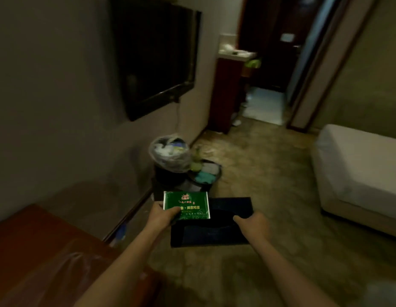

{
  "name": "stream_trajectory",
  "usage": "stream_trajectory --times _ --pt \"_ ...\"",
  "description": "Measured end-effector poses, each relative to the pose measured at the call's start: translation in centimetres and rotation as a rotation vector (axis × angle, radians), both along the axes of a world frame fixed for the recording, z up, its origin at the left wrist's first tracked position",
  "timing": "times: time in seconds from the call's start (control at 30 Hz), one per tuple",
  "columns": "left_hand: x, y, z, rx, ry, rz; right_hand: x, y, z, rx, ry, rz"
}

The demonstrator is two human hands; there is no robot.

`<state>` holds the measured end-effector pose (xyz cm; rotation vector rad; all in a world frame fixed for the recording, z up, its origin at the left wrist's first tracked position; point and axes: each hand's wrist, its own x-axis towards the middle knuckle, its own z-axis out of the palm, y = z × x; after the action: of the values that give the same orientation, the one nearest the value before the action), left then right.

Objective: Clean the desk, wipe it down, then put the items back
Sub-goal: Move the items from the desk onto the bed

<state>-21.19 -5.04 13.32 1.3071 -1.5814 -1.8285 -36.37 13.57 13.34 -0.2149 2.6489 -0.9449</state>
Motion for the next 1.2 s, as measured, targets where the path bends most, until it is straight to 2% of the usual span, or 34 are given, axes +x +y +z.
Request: stream_trajectory --times 0.23,0.4,0.6,0.77,0.97,1.2 --pt "-13.5 17.9 1.6 0.055 0.071 -0.411 -3.9 23.0 1.7 -0.053 -0.006 -0.402" --pt "-21.1 31.4 1.8 0.084 0.05 -0.761 -2.9 37.4 1.4 -0.001 0.033 -0.712" --pt "-26.5 49.0 1.3 0.068 0.012 -1.138 -0.1 51.7 0.5 0.018 -0.021 -1.074" --pt "-29.6 62.7 -0.4 0.024 0.01 -1.422 1.9 61.6 -1.0 0.058 -0.077 -1.321" --pt "-33.6 78.3 -2.0 0.068 -0.068 -1.703 2.2 72.2 -2.2 0.025 -0.159 -1.62" --pt "-33.3 90.8 -4.7 0.021 -0.166 -1.951 4.0 79.6 -3.8 -0.027 -0.274 -1.915"
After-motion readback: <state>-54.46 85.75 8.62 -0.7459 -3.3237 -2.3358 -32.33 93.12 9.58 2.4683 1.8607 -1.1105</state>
